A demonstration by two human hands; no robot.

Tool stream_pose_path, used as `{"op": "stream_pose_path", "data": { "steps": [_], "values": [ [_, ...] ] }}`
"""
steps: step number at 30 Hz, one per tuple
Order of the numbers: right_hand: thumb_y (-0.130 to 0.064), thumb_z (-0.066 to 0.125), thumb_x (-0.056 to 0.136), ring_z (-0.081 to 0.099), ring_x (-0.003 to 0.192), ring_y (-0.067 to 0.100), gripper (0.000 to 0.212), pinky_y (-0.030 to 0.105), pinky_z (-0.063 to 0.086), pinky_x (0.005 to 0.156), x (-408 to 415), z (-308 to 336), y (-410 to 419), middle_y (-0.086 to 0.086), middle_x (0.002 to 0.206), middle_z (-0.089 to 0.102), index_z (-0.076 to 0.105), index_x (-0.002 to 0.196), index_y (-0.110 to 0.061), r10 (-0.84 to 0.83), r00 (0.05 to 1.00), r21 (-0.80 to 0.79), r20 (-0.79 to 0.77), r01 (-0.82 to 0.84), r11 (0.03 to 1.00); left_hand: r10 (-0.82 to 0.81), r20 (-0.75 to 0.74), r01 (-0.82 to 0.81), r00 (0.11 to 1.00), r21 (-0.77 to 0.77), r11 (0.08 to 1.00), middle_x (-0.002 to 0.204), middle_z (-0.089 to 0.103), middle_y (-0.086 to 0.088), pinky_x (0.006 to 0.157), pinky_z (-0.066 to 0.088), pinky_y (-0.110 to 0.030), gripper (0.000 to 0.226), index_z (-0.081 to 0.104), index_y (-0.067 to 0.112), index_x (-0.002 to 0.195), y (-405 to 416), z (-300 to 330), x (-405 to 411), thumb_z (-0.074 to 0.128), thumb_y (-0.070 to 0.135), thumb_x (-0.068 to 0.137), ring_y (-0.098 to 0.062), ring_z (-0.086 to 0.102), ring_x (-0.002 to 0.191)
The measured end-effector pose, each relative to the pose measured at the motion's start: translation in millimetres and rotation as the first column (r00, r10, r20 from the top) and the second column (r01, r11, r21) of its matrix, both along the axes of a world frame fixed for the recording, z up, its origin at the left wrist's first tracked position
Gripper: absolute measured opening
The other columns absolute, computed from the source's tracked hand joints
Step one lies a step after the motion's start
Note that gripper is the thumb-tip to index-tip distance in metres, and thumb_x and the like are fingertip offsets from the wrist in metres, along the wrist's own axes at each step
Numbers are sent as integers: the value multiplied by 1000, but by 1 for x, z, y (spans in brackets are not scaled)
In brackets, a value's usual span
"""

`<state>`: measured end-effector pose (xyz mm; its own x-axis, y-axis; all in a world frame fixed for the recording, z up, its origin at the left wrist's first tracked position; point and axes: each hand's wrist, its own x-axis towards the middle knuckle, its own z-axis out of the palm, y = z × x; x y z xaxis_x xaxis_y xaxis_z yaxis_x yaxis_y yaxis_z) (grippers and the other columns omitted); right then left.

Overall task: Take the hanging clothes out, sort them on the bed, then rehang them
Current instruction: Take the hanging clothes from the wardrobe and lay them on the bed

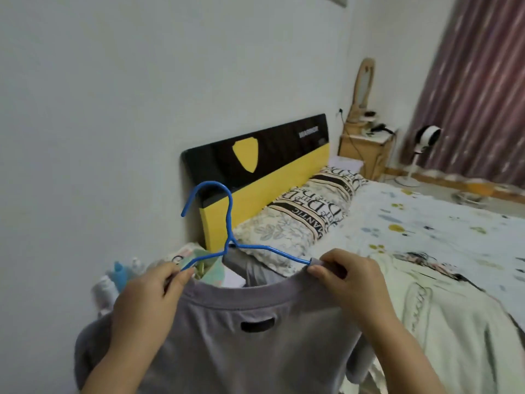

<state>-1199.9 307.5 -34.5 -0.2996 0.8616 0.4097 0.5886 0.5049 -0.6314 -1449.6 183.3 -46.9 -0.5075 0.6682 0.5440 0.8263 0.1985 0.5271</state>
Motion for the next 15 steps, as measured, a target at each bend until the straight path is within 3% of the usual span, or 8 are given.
{"op": "stream_pose_path", "data": {
  "steps": [4,9,15],
  "values": [
    [-26,75,75,57,66,16,11,31,43,63,52,-12,-10,-10,61,60,66,70,-25,-223,974,-38,-46,221,975,-247,48,246,968,14,969,44,40,6,53,39,-38,24,58,9,62,44,-5,35,67,19,82,-32,48,52],
    [-25,74,77,55,65,15,9,32,42,62,110,-16,-19,-7,63,62,68,72,-20,-403,914,-47,-41,401,915,-427,87,429,900,-4,903,41,37,6,46,29,-30,25,56,15,61,87,-14,85,65,22,83,-13,41,44],
    [-23,76,75,53,61,11,30,34,43,61,180,-20,-9,-8,56,59,56,61,-40,-545,836,-22,-66,545,838,-560,169,570,811,-8,822,45,44,7,49,31,-27,27,54,19,59,144,-21,157,66,22,83,-10,43,49]
  ]
}}
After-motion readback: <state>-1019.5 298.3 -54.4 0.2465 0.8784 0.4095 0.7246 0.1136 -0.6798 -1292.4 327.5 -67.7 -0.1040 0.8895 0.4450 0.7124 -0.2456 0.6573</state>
